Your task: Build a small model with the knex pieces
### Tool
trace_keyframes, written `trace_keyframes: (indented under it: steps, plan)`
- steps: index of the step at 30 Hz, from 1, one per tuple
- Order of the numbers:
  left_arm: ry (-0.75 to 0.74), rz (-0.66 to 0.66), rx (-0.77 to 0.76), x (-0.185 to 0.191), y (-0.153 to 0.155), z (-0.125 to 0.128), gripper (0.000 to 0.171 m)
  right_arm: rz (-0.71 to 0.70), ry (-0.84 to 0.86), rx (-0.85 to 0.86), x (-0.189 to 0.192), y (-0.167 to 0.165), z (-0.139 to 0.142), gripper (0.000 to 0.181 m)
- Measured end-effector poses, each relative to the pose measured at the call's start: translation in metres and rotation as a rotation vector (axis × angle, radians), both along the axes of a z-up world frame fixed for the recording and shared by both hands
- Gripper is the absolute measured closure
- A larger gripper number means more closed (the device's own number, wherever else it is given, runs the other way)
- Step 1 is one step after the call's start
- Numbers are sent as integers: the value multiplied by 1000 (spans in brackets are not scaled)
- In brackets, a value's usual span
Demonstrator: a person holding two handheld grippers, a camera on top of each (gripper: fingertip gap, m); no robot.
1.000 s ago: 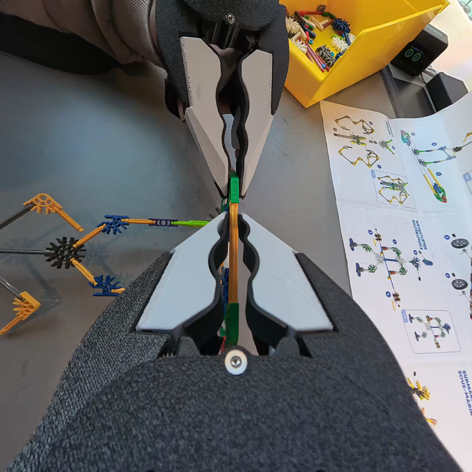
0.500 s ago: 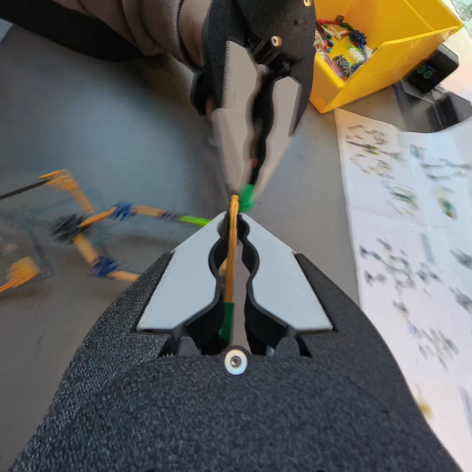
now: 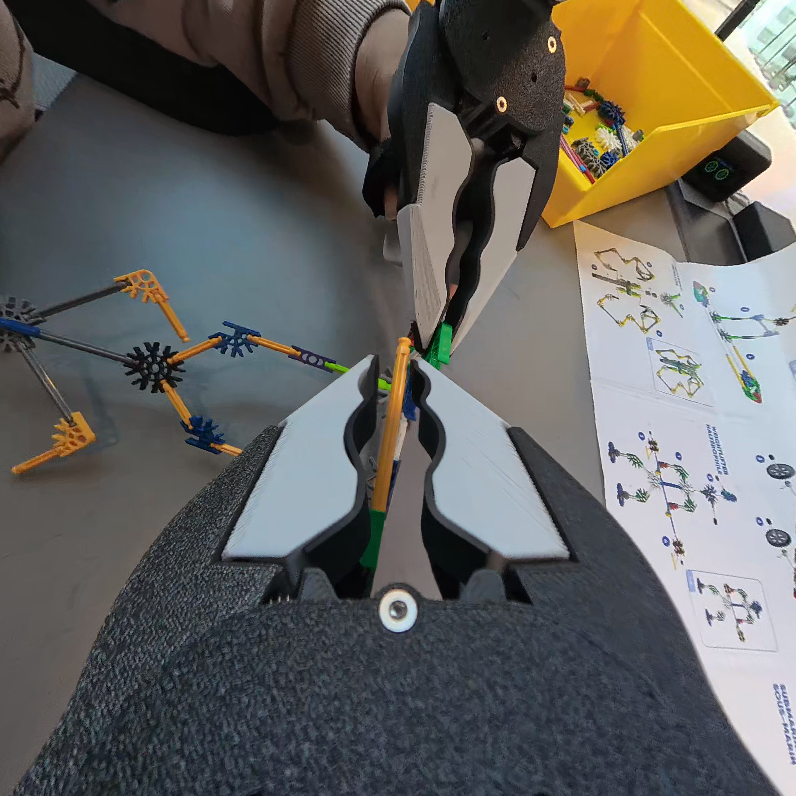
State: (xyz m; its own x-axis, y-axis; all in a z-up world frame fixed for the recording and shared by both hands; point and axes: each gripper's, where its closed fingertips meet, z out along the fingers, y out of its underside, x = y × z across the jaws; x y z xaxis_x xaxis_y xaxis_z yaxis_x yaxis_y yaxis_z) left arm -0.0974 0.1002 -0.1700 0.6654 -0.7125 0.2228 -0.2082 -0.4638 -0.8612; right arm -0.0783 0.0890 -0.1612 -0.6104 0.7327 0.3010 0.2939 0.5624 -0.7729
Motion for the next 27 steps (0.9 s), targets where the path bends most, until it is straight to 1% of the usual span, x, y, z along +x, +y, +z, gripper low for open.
trace_keyframes:
  steps: [2, 5, 8, 9, 11, 12, 14, 15, 17, 19, 20, 22, 24, 26, 27]
  plan:
    - [12, -4, 1, 0, -1, -2, 165, -4, -25, -16, 3, 2, 2, 154]
    - [43, 0, 14, -5, -1, -4, 166, -41, -84, -24, 16, 18, 4, 139]
    - [65, 3, 33, -12, -2, -4, 166, -98, -144, -21, 33, 41, 3, 137]
    - [76, 8, 39, -15, -1, -4, 166, -120, -162, -19, 37, 49, 1, 138]
    - [91, 30, 45, -22, 0, -4, 166, -154, -187, -17, 41, 63, -7, 146]
    - [90, 40, 49, -24, 1, -3, 165, -153, -205, -31, 43, 65, -13, 150]
    - [71, 49, 58, -25, 2, 1, 163, -152, -181, -53, 37, 66, -18, 164]
    - [62, 52, 65, -25, 2, 4, 158, -153, -166, -63, 33, 65, -19, 172]
    - [65, 83, 117, -28, 4, 17, 151, -149, -147, -78, 29, 63, -18, 176]
    - [138, 127, 215, -27, 9, 32, 151, -147, -141, -70, 25, 60, -17, 176]
    - [199, 125, 255, -22, 9, 35, 151, -149, -133, -62, 23, 58, -16, 177]
    - [328, 98, 286, -6, 9, 29, 152, -142, -124, -46, 20, 52, -15, 176]
    - [419, 58, 262, 7, 9, 14, 152, -123, -109, -33, 17, 44, -14, 176]
    - [461, 42, 254, 13, 11, 7, 153, -112, -102, -7, 16, 39, -13, 176]
    - [466, 37, 255, 14, 12, 8, 158, -114, -100, 8, 15, 38, -14, 176]
